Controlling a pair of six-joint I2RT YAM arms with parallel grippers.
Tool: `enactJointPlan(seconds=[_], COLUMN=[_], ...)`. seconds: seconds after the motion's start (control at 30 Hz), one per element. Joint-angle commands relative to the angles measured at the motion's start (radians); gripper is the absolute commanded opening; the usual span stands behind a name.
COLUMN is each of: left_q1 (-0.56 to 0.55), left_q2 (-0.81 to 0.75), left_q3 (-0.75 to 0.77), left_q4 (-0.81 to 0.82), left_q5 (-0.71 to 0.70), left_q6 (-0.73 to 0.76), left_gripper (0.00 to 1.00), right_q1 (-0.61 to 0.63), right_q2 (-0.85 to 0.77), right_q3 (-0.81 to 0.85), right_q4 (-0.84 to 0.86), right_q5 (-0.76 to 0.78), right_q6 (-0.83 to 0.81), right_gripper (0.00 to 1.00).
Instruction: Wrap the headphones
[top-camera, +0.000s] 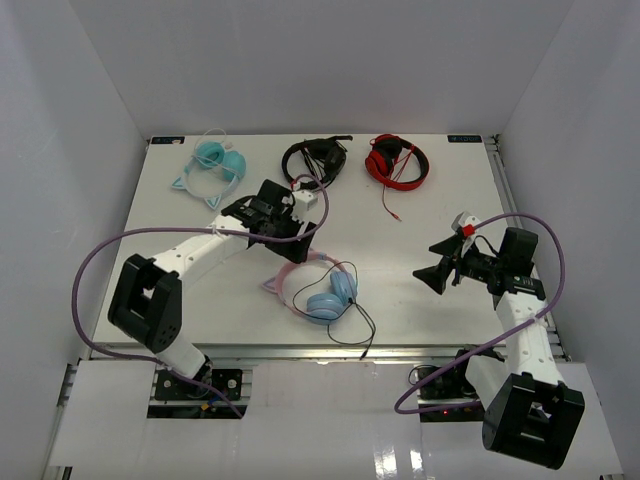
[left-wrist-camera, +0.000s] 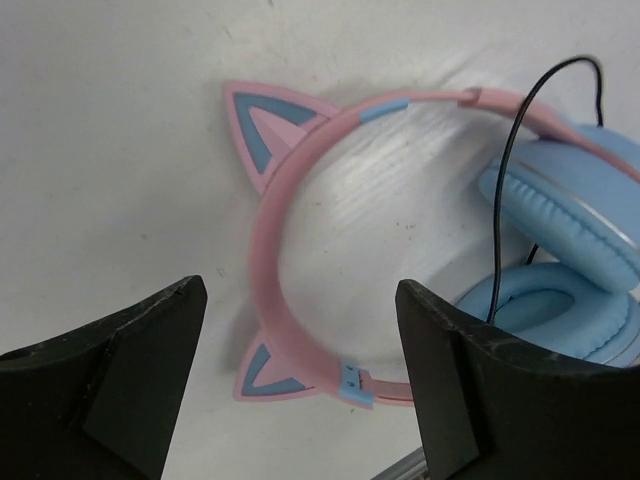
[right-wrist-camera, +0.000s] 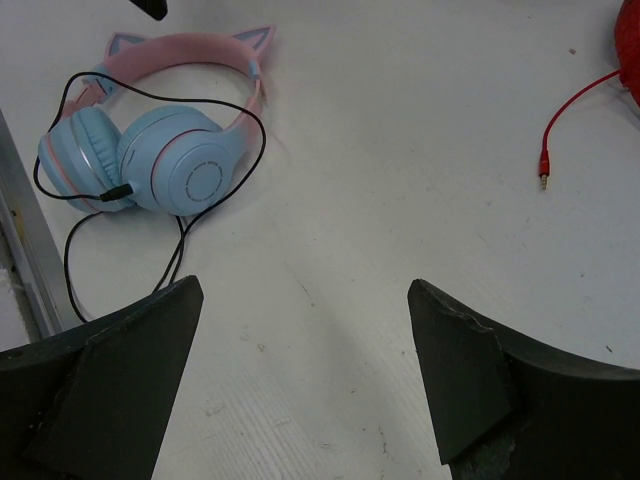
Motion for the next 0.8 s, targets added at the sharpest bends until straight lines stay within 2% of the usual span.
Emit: enactJointPlan(seconds=[0.0, 0.13, 0.33, 0.53, 0.63, 0.77], left_q1=[0.001, 0.001, 0.001, -0.008, -0.019, -0.022], left_q2=[0.057, 0.096, 0.139, 0.178, 0.199, 0.199], left_q3=[-0.034, -0.021, -0.019, -0.050, -0.062, -0.079], left_q4=[-0.009, 0.034, 0.067, 0.097, 0.112, 0.133], left_q5=[0.031, -0.050, -0.063, 0.003, -0.014, -0.050], left_q6=[0.045, 0.064, 0.073, 0.076, 0.064, 0.034], left_gripper=[0.86, 0.85, 0.79, 0.61, 0.54, 0.31], right_q1=[0.007, 0.007, 0.006, 0.006, 0.008, 0.006], right_q2=[0.003, 0.005, 0.007, 0.009, 0.009, 0.012], right_q3=[-0.004, -0.004, -0.004, -0.004, -0.005, -0.003], right_q4=[0.004, 0.000, -0.002, -0.002, 0.000, -0.002], right_q5=[-0.018, -0.021, -0.027, -0.023, -0.018, -0.014], right_q6=[-0.022, -0.024, -0.026, -0.026, -0.026, -0.026], right_gripper=[0.90, 0.90, 0.90, 0.90, 0.90, 0.90])
